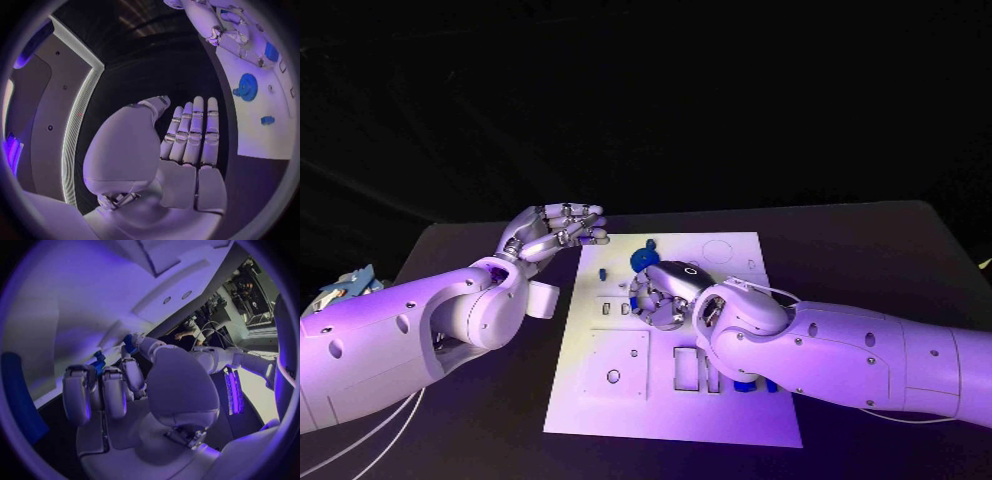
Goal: Assemble the parts on the task board
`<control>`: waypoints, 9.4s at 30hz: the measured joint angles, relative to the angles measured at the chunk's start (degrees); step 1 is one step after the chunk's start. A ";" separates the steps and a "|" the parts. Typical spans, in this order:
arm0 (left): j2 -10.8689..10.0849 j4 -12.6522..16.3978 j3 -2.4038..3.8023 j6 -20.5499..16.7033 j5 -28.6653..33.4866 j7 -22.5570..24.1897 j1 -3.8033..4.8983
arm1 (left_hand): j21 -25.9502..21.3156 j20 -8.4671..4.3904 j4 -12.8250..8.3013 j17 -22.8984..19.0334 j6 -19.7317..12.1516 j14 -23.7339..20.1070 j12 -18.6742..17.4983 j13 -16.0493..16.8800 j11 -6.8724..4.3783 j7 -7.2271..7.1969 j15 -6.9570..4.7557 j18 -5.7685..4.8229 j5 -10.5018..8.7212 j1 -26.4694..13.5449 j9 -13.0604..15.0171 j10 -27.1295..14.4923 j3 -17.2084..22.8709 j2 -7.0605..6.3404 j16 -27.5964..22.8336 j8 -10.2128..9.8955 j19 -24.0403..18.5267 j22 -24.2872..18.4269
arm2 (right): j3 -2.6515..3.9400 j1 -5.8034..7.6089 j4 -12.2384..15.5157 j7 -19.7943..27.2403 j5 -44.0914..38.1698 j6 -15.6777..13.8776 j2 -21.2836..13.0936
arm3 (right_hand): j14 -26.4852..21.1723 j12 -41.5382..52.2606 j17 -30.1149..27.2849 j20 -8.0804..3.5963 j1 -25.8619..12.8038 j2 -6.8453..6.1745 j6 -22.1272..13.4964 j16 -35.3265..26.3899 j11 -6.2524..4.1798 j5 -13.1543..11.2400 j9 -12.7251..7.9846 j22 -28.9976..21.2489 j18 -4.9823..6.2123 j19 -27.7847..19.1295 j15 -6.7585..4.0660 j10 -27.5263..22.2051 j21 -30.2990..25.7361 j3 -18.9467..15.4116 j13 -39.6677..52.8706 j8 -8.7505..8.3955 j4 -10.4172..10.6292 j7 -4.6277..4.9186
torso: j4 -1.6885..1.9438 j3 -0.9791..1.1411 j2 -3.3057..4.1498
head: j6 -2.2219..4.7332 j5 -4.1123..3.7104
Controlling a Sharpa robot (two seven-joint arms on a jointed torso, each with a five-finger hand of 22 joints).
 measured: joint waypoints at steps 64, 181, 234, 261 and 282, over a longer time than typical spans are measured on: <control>0.00 -0.11 0.00 0.55 0.00 -0.70 0.00 | 0.00 0.02 -0.15 0.16 0.00 0.00 -0.21 0.00 0.01 0.00 0.00 0.00 0.00 -0.23 0.00 -0.01 0.15 -0.23 -0.38 0.00 0.02 -0.11 | -0.10 -0.18 -1.03 0.89 0.65 0.14 0.39 | -0.01 -2.80 0.00 1.04 -3.90 -4.97 -4.46 -0.57 2.34 -3.33 -1.16 0.01 0.05 -0.61 1.24 -3.19 -2.93 -4.27 -2.70 -3.06 1.73 2.13 | -0.02 0.01 -0.03 | -0.32 0.02; 18.96 -14.65 -5.17 34.07 -50.68 -59.10 11.02 | 52.59 -10.92 5.15 58.61 -1.24 25.89 61.30 46.92 -10.12 -8.79 -10.35 -0.91 -2.39 -19.15 24.33 8.66 -18.87 7.69 66.64 29.44 17.43 41.82 | 1.77 10.56 -0.12 22.71 46.72 -7.92 -18.00 | -0.21 -5.36 0.03 1.12 -1.89 -3.95 -2.96 -2.67 2.14 4.32 -0.87 0.02 0.95 -3.80 1.44 -5.83 -8.45 -5.68 -5.43 -3.15 2.52 1.94 | -0.80 -0.48 -2.22 | -2.66 2.04; 13.25 -8.67 -5.17 27.79 -49.59 -57.04 10.09 | 56.28 -11.10 6.79 58.60 -1.82 26.00 63.15 49.25 -10.86 -9.00 -10.66 -1.82 -2.67 -13.07 31.28 11.28 13.76 -0.08 66.80 30.08 18.26 47.00 | 1.73 10.35 -1.64 21.04 47.19 -8.83 -18.45 | -0.21 -5.57 -0.01 0.92 -3.10 -4.72 -2.96 -3.12 1.93 6.23 -0.60 0.04 0.95 -4.42 1.44 -6.03 -9.43 -6.72 -5.67 -2.70 3.56 1.95 | -0.65 -0.49 -2.26 | -2.86 2.28; 14.55 -8.17 -5.36 26.68 -59.27 -56.37 8.79 | 57.87 -11.58 5.58 58.59 -0.57 25.89 64.65 51.65 -11.25 -9.18 -11.20 -2.69 -1.50 -14.51 31.68 13.51 15.66 -1.51 66.80 30.49 20.17 49.90 | 1.67 10.15 -1.61 21.04 47.29 -8.83 -18.59 | -0.21 -5.56 -0.01 0.92 -3.10 -4.72 -2.96 -3.12 1.93 6.22 -0.56 0.01 0.96 -4.41 1.44 -6.03 -9.63 -6.71 -5.66 -2.70 3.55 1.95 | -0.78 -0.44 -2.18 | -3.24 2.66; 15.20 -8.91 -5.32 28.57 -60.00 -58.32 8.52 | 58.09 -11.79 6.10 58.59 0.44 25.92 64.86 51.48 -11.56 -9.62 -11.39 -2.67 -0.75 -15.34 32.56 14.23 16.19 -2.34 66.80 30.95 20.38 50.19 | 1.66 10.06 -1.54 21.03 47.30 -8.82 -18.61 | -0.21 -5.56 -0.02 0.93 -3.33 -4.48 -3.17 -3.34 1.93 6.22 -0.56 0.00 0.95 -4.41 1.44 -6.03 -9.63 -6.87 -5.79 -2.48 3.71 1.74 | -0.75 -0.47 -2.17 | -3.40 2.78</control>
